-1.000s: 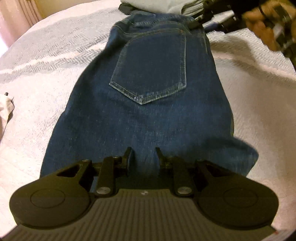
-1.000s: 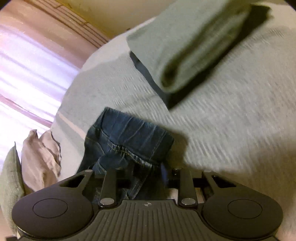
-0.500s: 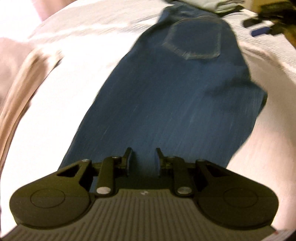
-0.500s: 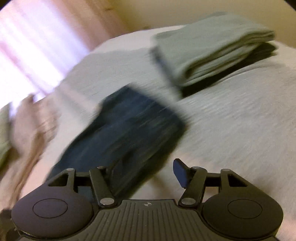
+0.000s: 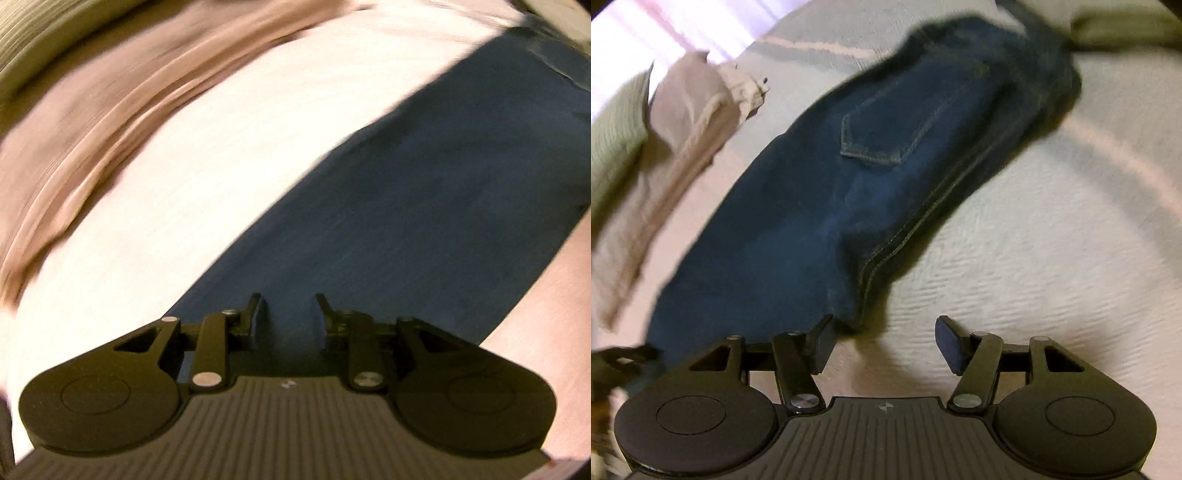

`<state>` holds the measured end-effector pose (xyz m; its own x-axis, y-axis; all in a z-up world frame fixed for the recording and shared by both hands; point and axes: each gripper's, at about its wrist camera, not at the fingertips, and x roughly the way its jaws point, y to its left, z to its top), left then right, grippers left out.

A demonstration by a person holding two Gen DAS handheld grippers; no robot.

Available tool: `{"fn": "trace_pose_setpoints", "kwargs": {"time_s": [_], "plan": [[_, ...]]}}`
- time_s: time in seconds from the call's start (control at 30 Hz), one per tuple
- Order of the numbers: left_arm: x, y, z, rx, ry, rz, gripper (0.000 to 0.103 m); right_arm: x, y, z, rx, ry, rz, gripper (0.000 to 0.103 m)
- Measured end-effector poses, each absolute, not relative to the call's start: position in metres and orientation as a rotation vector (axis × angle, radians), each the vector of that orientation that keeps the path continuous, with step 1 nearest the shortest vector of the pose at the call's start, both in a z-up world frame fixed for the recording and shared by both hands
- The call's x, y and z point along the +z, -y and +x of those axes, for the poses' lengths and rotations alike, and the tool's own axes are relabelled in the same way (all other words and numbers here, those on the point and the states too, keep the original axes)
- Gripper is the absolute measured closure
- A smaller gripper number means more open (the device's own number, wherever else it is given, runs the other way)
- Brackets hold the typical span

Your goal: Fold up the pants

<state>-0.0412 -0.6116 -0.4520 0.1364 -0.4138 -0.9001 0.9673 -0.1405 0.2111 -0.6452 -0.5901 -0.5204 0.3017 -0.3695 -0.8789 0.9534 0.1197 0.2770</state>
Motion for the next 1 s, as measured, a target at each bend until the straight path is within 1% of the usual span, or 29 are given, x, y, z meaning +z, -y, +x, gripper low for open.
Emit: {"fn": "trace_pose_setpoints", "kwargs": {"time_s": [0.1, 0.2, 0.37, 0.47, 0.5, 0.53, 0.57, 0.6, 0.7, 0.77, 1.0], "plan": [[-0.45, 0.58, -0.001, -1.3, -0.7, 1.098, 0.079, -0.493, 0.576, -0.612, -1.127, -0.741, 0.806, 0.046], [-0.45, 0.55, 0.033, -1.247, -0.729, 1.072, 0.079, -0.492, 0.568, -0.564, -1.0, -0.723, 0.712, 0.046], [-0.456, 0.516, 0.078, -1.247, -0.766, 0.993, 0.077, -0.535, 0.56, -0.485, -0.764, -0.695, 0.739, 0.046], [-0.457, 0.51, 0.088, -1.249, -0.739, 0.984, 0.076, -0.572, 0.55, -0.452, -0.702, -0.749, 0.783, 0.046], [-0.46, 0.509, 0.095, -1.24, -0.733, 0.982, 0.074, -0.582, 0.544, -0.443, -0.707, -0.778, 0.779, 0.046], [-0.461, 0.507, 0.103, -1.24, -0.737, 0.966, 0.064, -0.585, 0.537, -0.437, -0.725, -0.803, 0.744, 0.046], [-0.459, 0.504, 0.111, -1.239, -0.748, 0.939, 0.059, -0.584, 0.526, -0.431, -0.741, -0.826, 0.682, 0.045], [-0.458, 0.502, 0.118, -1.241, -0.763, 0.915, 0.058, -0.581, 0.52, -0.427, -0.736, -0.84, 0.655, 0.045], [-0.445, 0.488, 0.12, -1.231, -0.736, 0.925, 0.06, -0.574, 0.501, -0.425, -0.659, -0.883, 0.718, 0.045], [-0.432, 0.475, 0.119, -1.244, -0.738, 0.905, 0.067, -0.575, 0.491, -0.423, -0.639, -0.925, 0.772, 0.045], [-0.398, 0.443, 0.096, -1.323, -0.709, 0.868, 0.068, -0.552, 0.451, -0.457, -0.797, -0.93, 0.845, 0.045]]}}
